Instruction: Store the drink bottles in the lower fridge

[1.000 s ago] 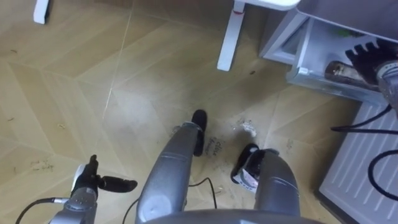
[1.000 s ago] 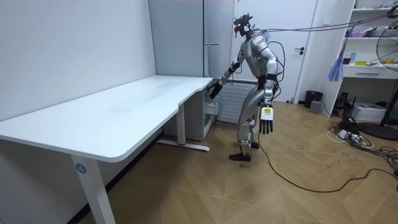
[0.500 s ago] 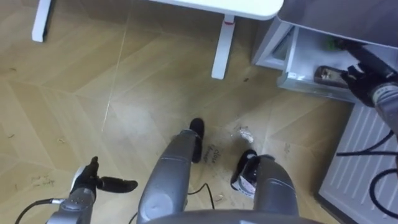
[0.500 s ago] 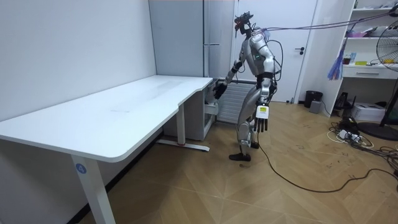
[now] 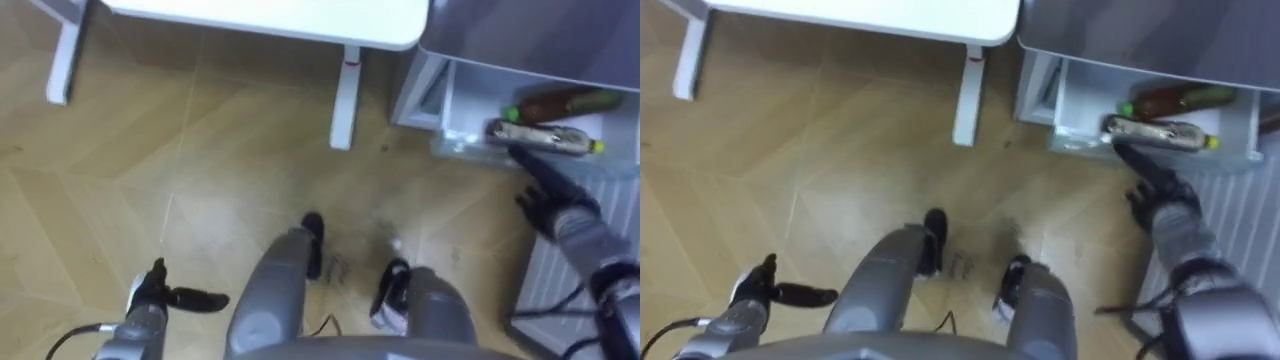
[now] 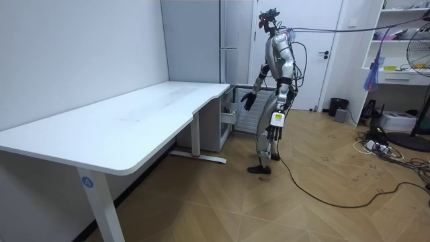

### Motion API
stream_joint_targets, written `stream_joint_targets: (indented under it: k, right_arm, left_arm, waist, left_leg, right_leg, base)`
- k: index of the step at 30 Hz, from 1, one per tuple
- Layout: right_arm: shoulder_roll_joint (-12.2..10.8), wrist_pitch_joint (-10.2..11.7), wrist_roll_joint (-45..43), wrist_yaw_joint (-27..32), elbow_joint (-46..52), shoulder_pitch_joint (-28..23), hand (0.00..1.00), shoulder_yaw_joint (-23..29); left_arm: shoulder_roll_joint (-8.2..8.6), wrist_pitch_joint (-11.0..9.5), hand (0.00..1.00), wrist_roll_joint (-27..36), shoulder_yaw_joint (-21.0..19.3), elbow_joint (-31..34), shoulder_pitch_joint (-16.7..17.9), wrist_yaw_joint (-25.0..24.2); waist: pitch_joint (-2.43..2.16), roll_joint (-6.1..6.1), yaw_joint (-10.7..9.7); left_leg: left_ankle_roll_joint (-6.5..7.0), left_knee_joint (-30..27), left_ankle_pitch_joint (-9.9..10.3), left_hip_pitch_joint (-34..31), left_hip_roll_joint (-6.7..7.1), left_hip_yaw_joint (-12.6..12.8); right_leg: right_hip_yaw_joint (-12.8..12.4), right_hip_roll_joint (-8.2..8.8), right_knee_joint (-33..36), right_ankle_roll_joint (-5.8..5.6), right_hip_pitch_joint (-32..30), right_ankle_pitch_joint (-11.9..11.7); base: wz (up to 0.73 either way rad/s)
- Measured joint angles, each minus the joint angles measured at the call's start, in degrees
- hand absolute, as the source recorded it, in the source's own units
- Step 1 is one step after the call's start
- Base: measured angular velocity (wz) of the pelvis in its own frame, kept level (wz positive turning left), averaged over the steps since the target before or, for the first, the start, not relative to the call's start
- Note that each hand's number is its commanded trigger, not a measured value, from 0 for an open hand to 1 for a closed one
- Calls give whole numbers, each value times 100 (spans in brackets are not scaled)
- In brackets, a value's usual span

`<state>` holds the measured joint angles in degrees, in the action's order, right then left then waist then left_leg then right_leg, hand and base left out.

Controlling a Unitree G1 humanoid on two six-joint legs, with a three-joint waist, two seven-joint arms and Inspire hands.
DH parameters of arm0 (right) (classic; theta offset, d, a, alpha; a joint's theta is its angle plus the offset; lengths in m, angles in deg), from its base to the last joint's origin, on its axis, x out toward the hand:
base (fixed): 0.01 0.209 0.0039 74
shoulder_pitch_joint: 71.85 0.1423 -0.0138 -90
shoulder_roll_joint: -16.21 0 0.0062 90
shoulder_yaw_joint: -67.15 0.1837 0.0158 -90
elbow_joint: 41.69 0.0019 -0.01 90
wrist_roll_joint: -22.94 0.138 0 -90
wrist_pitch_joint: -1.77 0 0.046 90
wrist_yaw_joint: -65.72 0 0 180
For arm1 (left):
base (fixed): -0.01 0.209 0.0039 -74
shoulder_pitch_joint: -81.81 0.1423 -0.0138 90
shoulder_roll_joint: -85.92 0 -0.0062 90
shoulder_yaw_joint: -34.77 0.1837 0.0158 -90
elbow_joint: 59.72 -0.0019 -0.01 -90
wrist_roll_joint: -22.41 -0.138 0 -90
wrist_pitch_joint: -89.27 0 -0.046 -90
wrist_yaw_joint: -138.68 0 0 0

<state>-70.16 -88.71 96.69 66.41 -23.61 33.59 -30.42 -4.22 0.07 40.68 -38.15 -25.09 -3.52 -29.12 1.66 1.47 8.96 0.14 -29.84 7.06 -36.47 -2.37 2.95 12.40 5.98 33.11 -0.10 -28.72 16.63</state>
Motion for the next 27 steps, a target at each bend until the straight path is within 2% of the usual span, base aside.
stream_joint_targets:
  k: [2, 7, 12, 16, 20, 25, 27]
  right_arm:
    - [-154, 20, -287, 0, -12, -131, 0, 1]
    - [-361, 75, -401, 68, -178, -361, 0, 250]
    - [-484, 138, -551, 147, -168, -722, 0, 268]
    - [-660, 150, -806, 97, -216, -1014, 0, 336]
    - [-759, 170, -1103, -10, -132, -1467, 0, 380]
    - [-896, 227, -1638, -83, -110, -1703, 0, 515]
    - [-941, 243, -1656, -90, -113, -1773, 0, 522]
  left_arm:
    - [45, -152, 0, -9, -126, -1, 3, 0]
    - [155, -394, 0, -16, -393, -321, -18, 66]
    - [220, -421, 0, -30, -395, -459, 17, 65]
    - [290, -527, 0, -306, -591, -500, 85, 67]
    - [318, -592, 0, -305, -787, -522, 304, 67]
    - [414, -623, 0, -670, -1037, -488, 440, 39]
    - [425, -644, 0, -730, -1033, -488, 501, -19]
  waist:
    - [-8, 10, -118]
    - [-15, -9, -392]
    - [-44, -76, -563]
    - [-58, -165, -699]
    - [-108, -281, -722]
    - [-92, -331, -839]
    - [-100, -331, -877]
  left_leg:
    - [4, 186, -60, 234, 15, 41]
    - [7, 571, -79, 867, 89, 72]
    - [-4, 882, -66, 1403, 128, 90]
    - [-6, 1131, -65, 1794, 179, 96]
    - [-20, 1449, -56, 2280, 219, 221]
    - [-53, 1566, -32, 2597, 220, 250]
    - [-63, 1625, -27, 2727, 220, 267]
  right_leg:
    - [-14, -11, -227, -17, 197, -83]
    - [-14, 0, -674, -81, 851, -134]
    - [59, -8, -1150, -118, 1456, -188]
    - [131, -1, -1488, -139, 1906, -228]
    - [21, 13, -1752, -174, 2291, -246]
    - [32, -2, -1940, -175, 2636, -248]
    - [31, -4, -1970, -175, 2747, -248]
  base:
    - [-6]
    - [1]
    - [4]
    - [6]
    - [-14]
    - [-1]
    - [-2]
